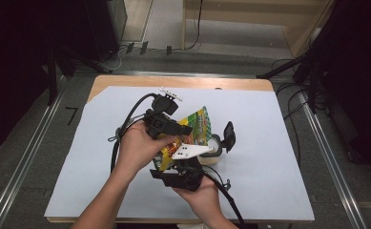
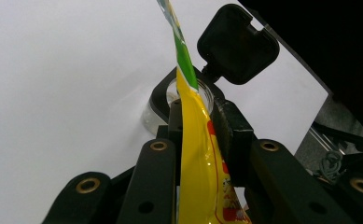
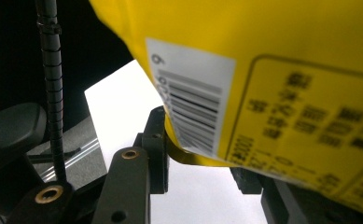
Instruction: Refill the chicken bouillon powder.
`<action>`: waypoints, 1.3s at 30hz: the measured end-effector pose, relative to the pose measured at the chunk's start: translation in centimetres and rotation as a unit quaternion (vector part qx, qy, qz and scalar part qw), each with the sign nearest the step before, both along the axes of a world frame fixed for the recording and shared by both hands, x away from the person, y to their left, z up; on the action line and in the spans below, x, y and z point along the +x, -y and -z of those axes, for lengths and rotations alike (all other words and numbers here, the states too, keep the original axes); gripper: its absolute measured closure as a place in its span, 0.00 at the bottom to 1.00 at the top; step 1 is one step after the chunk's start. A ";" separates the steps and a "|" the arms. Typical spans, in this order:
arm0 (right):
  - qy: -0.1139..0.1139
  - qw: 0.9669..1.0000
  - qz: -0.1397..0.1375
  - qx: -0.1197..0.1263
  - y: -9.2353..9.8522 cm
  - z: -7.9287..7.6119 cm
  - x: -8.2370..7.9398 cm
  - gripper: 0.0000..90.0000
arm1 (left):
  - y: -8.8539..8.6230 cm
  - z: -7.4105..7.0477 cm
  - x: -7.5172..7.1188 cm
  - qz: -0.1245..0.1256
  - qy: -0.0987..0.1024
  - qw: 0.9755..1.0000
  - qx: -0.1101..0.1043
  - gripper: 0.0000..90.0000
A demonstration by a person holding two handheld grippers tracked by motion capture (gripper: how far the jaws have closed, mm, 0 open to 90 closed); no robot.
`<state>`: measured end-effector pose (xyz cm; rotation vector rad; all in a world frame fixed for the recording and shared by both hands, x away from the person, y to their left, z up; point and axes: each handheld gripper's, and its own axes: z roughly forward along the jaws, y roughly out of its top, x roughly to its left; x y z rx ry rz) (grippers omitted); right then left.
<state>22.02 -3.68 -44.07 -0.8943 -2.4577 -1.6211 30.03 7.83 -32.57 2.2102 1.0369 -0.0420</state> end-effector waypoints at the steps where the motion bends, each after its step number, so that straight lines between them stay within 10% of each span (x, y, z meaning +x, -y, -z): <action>1: 0.000 1.000 0.000 0.000 0.0 0.0 0.0 0.72 | 0.0 0.0 0.0 0.001 0.000 1.000 0.000 0.87; 39: 0.005 1.000 0.000 -0.006 -0.1 -0.2 -0.1 0.71 | -0.7 0.4 0.8 -0.021 -0.035 0.999 -0.027 0.88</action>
